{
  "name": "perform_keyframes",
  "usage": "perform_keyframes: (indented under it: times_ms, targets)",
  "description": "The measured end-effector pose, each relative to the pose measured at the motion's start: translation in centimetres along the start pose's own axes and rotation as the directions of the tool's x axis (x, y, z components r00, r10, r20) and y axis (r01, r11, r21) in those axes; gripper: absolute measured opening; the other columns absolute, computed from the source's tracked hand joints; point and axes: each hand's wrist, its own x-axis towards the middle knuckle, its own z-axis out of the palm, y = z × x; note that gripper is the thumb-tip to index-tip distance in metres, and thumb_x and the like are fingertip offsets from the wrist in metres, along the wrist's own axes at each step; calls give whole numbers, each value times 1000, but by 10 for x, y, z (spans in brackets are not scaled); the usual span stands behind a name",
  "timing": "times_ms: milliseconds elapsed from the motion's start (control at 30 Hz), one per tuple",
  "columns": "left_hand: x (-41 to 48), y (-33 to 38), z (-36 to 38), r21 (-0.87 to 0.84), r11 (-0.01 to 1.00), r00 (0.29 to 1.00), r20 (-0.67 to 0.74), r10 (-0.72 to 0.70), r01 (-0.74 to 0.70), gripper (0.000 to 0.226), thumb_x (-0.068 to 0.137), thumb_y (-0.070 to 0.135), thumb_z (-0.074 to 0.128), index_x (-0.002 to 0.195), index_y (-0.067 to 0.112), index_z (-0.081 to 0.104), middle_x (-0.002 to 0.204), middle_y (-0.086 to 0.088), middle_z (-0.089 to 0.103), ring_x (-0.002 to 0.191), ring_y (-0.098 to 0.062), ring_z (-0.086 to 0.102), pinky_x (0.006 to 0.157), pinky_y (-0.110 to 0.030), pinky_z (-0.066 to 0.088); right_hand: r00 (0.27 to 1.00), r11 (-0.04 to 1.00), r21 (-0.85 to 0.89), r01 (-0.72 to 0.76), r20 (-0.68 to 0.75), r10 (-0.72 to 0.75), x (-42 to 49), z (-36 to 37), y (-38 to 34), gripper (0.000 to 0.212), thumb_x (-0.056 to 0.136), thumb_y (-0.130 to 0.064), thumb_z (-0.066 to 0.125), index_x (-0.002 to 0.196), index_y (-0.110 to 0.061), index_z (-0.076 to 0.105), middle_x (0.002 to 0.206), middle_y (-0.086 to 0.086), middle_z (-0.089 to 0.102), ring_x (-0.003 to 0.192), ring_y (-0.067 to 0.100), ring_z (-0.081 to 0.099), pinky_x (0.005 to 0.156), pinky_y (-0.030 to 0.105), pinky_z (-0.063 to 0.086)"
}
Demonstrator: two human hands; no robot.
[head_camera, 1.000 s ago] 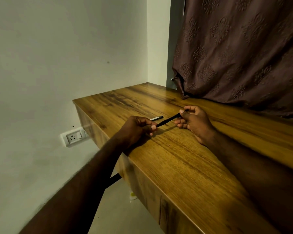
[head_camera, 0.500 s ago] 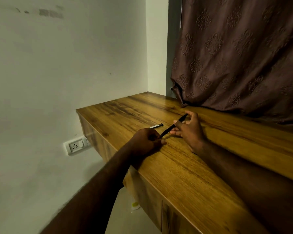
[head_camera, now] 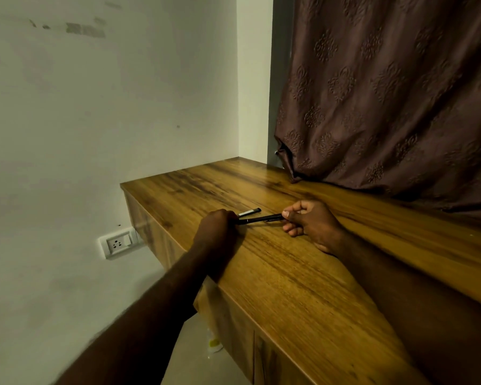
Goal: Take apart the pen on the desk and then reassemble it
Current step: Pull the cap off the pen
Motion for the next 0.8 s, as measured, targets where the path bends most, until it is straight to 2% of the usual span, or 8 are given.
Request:
perform_keyframes:
  times_ms: [67,233,367,433,533,600,700,800]
  targets:
    - [-1,4,0,9,1000,1000,23,17,-17,30,80,43,52,85,19,69,76,1,67,63,-15,61,58,-30,52,1000,1000,-7,1,-4,-1,-1,-1,0,3,89,-3,64,88,-3,61,73,13,65,51,14,60,43,21,50]
    - [4,22,1,-74,994,990,109,91,-83,32,82,37,62,108,19,66,99,-3,68,85,-21,64,71,-30,51,999,996,-75,43,9,-43,-3,3,0,4,86,-1,67,88,1,63,68,12,63,50,13,55,44,20,49]
    - [6,28,2,-119,984,980,131,147,-132,17,81,25,64,93,15,72,91,-10,67,80,-26,64,68,-34,52,994,983,-160,88,74,-77,-5,2,1,5,87,1,65,88,-4,66,73,13,65,56,12,56,48,19,49]
    - [6,20,5,-91,983,977,130,170,-159,16,83,26,62,89,15,73,87,-8,66,76,-24,63,64,-30,48,988,967,-223,127,110,-105,-5,1,5,13,87,0,65,87,-13,66,76,11,66,61,13,57,50,19,49]
    - [4,15,4,-109,974,965,148,215,-200,16,86,25,59,86,17,72,81,-4,65,73,-20,59,61,-25,38,973,865,-447,230,88,-213,-4,4,11,19,86,-8,68,80,-25,66,78,3,67,69,15,59,61,31,51]
    - [4,15,2,-132,966,958,152,242,-223,15,87,22,60,87,14,73,81,-6,67,74,-21,58,62,-28,41,962,787,-559,260,76,-264,-4,6,13,14,85,-13,70,80,-25,67,82,3,69,76,18,62,69,34,51]
    - [5,16,-1,-156,965,961,151,234,-211,16,87,17,61,95,12,75,87,-9,68,78,-22,59,63,-26,38,963,789,-560,253,65,-263,-3,5,12,8,84,-13,72,80,-21,70,85,2,70,84,20,64,75,36,51]
    - [5,16,0,-181,966,968,136,212,-186,17,86,15,64,99,12,75,92,-11,68,82,-24,61,60,-16,27,967,791,-559,249,95,-237,-3,2,9,10,82,-12,73,80,-20,68,82,-5,67,82,14,61,72,27,47]
